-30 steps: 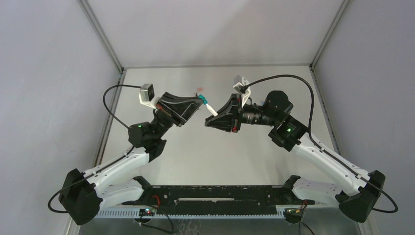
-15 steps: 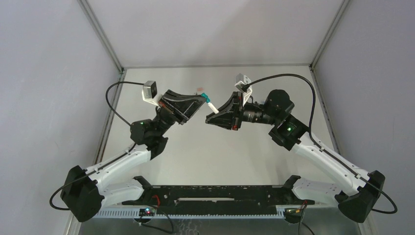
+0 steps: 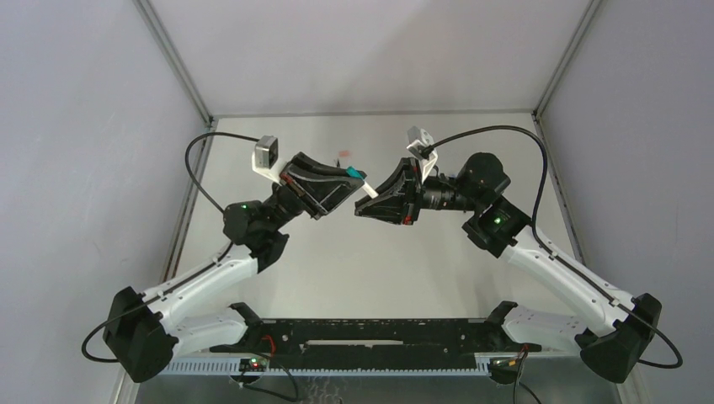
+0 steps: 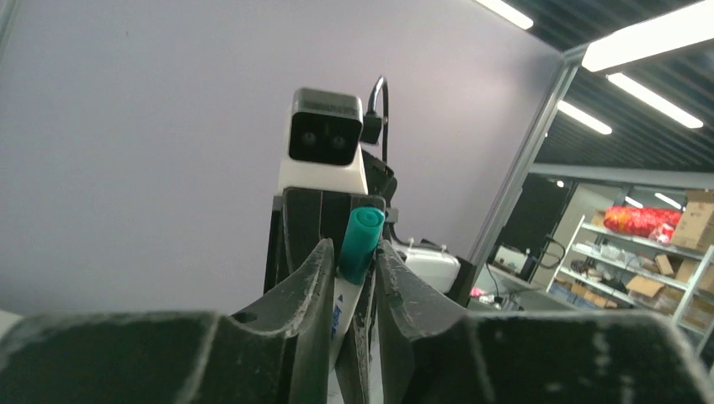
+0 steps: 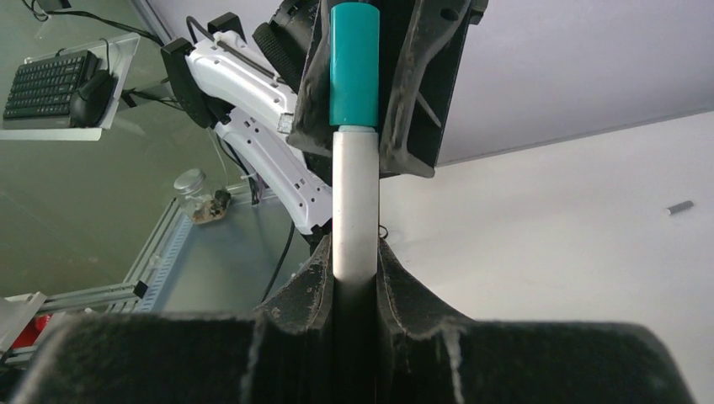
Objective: Insert the pens into the pen caps
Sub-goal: Insert the pen cap onto the pen, then press the pen cap onto the pen.
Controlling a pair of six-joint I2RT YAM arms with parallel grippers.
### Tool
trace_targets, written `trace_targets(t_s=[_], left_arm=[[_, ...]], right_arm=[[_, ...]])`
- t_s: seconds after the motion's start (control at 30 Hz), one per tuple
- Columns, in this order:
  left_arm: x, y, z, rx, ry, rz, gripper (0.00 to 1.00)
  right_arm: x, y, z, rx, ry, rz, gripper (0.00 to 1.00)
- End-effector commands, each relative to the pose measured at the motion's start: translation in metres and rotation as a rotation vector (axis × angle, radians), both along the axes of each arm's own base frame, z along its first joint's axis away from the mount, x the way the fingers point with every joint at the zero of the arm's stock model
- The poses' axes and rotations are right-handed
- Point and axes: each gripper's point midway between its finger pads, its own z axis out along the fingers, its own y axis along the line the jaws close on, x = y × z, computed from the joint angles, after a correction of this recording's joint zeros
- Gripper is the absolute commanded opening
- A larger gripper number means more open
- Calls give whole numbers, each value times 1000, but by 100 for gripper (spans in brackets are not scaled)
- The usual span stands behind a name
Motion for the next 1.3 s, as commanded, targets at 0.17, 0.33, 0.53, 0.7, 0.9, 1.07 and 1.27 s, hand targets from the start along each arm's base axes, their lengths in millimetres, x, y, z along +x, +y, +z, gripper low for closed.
trace_targets(t_s=[0.17, 0.33, 0.53, 0.7, 0.9, 1.07, 1.27], left_arm=[[-10, 0, 14, 42, -68, 14, 41], [-8, 2, 3, 90, -57, 47, 63], [-5, 12, -13, 134, -72, 132, 80], [-9, 30, -5, 110, -131, 204, 84], [-5, 39, 32, 69, -190, 243, 80], [-1, 22, 48, 68, -219, 166, 74], [-16, 9, 56, 53, -300, 7, 69]], right_arm=[[-3, -5, 27, 65, -52, -6, 0], [-2, -8, 31, 82, -55, -9, 0], [-2, -12, 33, 99, -56, -11, 0], [-4, -19, 33, 115, -87, 2, 0], [-10, -26, 25, 117, -124, 24, 0], [-14, -30, 23, 119, -140, 31, 0], [-15, -33, 23, 121, -149, 23, 0]])
